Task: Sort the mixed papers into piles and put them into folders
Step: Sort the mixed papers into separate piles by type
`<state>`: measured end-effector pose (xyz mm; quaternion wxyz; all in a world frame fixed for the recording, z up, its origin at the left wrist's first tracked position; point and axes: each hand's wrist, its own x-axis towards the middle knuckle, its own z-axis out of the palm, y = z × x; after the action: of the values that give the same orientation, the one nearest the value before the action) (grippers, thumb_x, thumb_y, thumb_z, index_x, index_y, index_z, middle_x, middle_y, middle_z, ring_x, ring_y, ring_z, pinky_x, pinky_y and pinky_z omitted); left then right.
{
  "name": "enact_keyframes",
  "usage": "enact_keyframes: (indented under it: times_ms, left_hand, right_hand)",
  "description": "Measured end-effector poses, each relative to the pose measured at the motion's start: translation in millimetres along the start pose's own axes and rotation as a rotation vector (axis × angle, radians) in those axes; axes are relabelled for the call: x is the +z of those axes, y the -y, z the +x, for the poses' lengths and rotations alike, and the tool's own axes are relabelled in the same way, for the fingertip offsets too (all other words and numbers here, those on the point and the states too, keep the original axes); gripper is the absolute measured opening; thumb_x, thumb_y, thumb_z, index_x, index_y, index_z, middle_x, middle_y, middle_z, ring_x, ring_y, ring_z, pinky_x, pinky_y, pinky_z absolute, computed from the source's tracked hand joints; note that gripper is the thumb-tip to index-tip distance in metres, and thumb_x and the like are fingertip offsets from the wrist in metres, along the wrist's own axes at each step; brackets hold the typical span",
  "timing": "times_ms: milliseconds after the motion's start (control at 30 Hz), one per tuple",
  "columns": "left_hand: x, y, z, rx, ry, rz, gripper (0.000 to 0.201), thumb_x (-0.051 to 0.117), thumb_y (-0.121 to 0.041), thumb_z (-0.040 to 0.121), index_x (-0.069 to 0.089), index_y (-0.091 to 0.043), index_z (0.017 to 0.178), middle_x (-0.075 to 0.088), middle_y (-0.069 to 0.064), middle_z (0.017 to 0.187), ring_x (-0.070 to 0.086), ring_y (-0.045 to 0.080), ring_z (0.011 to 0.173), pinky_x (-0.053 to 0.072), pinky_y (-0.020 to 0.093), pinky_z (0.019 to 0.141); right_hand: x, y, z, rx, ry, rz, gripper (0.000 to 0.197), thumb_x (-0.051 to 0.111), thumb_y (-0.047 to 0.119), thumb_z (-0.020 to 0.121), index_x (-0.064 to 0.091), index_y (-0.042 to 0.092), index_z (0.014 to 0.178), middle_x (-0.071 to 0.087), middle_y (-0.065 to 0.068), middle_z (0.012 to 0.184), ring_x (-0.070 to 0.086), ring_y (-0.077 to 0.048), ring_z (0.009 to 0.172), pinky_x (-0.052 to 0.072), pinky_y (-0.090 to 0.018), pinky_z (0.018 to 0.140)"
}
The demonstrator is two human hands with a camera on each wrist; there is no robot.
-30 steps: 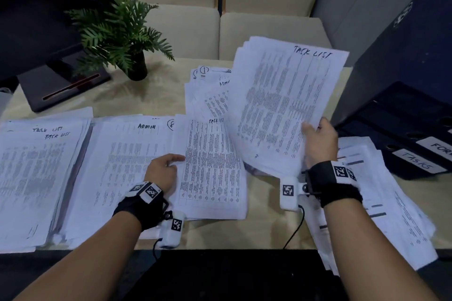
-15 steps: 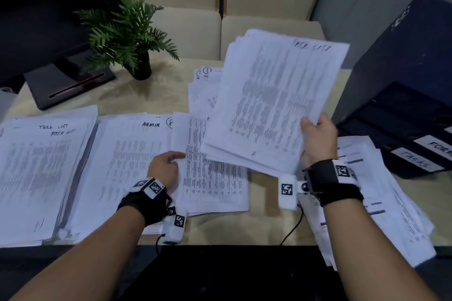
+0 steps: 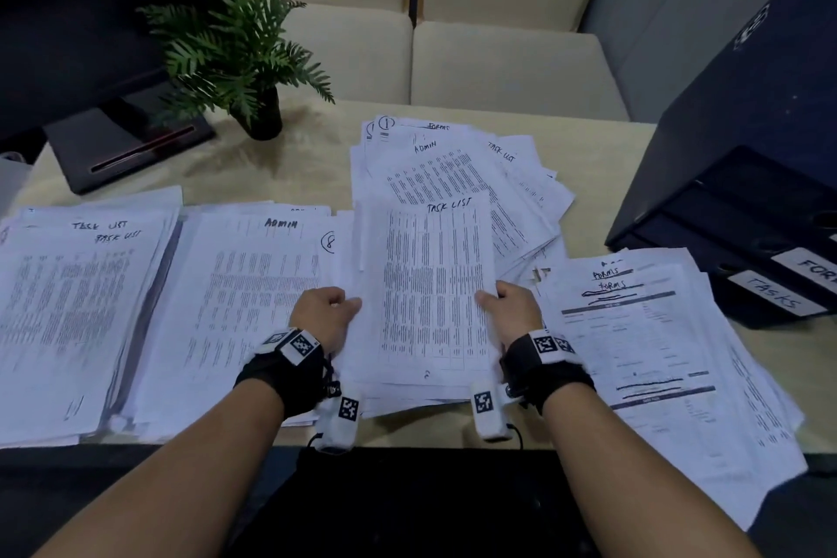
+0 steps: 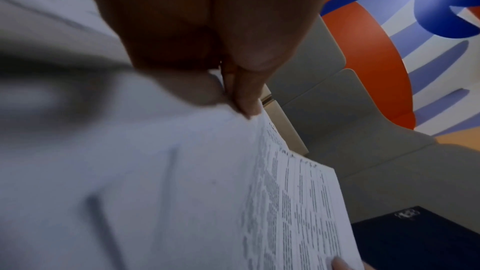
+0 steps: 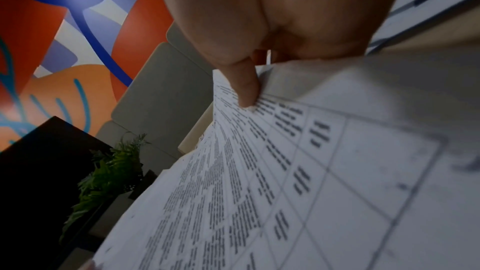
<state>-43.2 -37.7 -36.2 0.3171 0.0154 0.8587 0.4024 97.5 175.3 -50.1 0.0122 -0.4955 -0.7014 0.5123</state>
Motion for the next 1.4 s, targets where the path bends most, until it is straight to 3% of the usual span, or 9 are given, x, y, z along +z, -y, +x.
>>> enact_keyframes:
  times_ms: [167,300,400,500,733,967,1100,1233,1400]
  left_hand:
    - [1,2,6,0.007,0.013,0.081,0.053,0.068,-0.029,0.086,0.024,-0.017,0.059,0.021,0.0,0.055,0.021,0.016,0.051,0.014,0.028,0.051]
    - [2,3,5,0.012,-0.025,0.231,0.041,0.06,-0.032,0.091,0.034,-0.012,0.066,0.035,0.001,0.064,0.035,0.02,0.058,0.024,0.029,0.053]
    - [4,5,7,0.021,-0.016,0.256,0.028,0.058,-0.029,0.093,0.053,-0.002,0.096,0.054,0.005,0.093,0.05,0.024,0.084,0.04,0.029,0.073]
    - [3,7,8,0.042,-0.007,0.195,0.029,0.059,-0.025,0.092,0.058,-0.003,0.11,0.065,0.01,0.108,0.061,0.03,0.095,0.048,0.036,0.082]
    - [2,4,2,0.064,-0.026,0.093,0.019,0.058,-0.022,0.092,0.056,-0.003,0.093,0.064,0.01,0.087,0.06,0.03,0.079,0.044,0.033,0.068]
    - [5,0,-8,0.09,-0.003,0.061,0.015,0.068,-0.016,0.084,0.055,-0.012,0.092,0.063,0.0,0.085,0.061,0.024,0.082,0.042,0.024,0.063]
    - [5,1,-9,0.085,0.0,0.086,0.017,0.065,-0.009,0.085,0.055,-0.011,0.099,0.065,0.005,0.096,0.061,0.023,0.081,0.042,0.022,0.059]
    - [4,3,-8,0.074,0.003,0.083,0.019,0.064,-0.01,0.086,0.055,-0.013,0.102,0.065,0.006,0.1,0.062,0.025,0.086,0.045,0.026,0.068]
    - [5,1,-10,0.055,-0.01,0.056,0.016,0.064,-0.009,0.085,0.055,-0.014,0.098,0.066,0.004,0.098,0.063,0.026,0.085,0.049,0.031,0.072]
  right_hand:
    - [-20,-8,3,0.057,-0.073,-0.035,0.026,0.059,0.016,0.09,0.051,0.001,0.07,0.047,-0.014,0.067,0.039,-0.018,0.059,0.028,-0.023,0.045]
    - [-54,-16,6,0.076,-0.415,0.175,0.034,0.055,0.012,0.093,0.041,0.015,0.062,0.039,-0.005,0.061,0.034,-0.019,0.058,0.029,-0.023,0.045]
    - [-79,-26,10,0.086,-0.519,0.251,0.02,0.056,0.013,0.093,0.055,-0.001,0.079,0.049,-0.015,0.07,0.042,-0.019,0.064,0.03,-0.027,0.053]
    - [-87,-33,12,0.081,-0.501,0.245,0.032,0.059,0.016,0.09,0.052,-0.014,0.092,0.043,-0.033,0.076,0.039,-0.018,0.067,0.027,-0.026,0.057]
    - [-63,-28,3,0.011,-0.187,0.232,0.029,0.055,0.013,0.088,0.042,0.017,0.063,0.034,-0.005,0.06,0.032,-0.016,0.06,0.025,-0.028,0.059]
    - [-31,-23,-9,0.019,0.114,0.086,0.02,0.053,0.016,0.096,0.072,0.02,0.09,0.074,-0.002,0.087,0.068,-0.022,0.079,0.055,-0.034,0.076]
    - [-35,-18,-9,-0.016,-0.035,-0.06,0.024,0.049,0.014,0.094,0.054,0.012,0.071,0.052,-0.005,0.069,0.044,-0.02,0.062,0.03,-0.025,0.054]
    - [-61,-18,-5,0.05,-0.412,0.217,0.015,0.048,0.01,0.095,0.06,0.008,0.087,0.055,-0.006,0.076,0.049,-0.022,0.072,0.038,-0.028,0.061]
    - [-77,-25,-7,0.048,-0.356,0.21,0.017,0.05,0.013,0.097,0.063,0.006,0.088,0.063,-0.006,0.082,0.056,-0.022,0.078,0.039,-0.025,0.069]
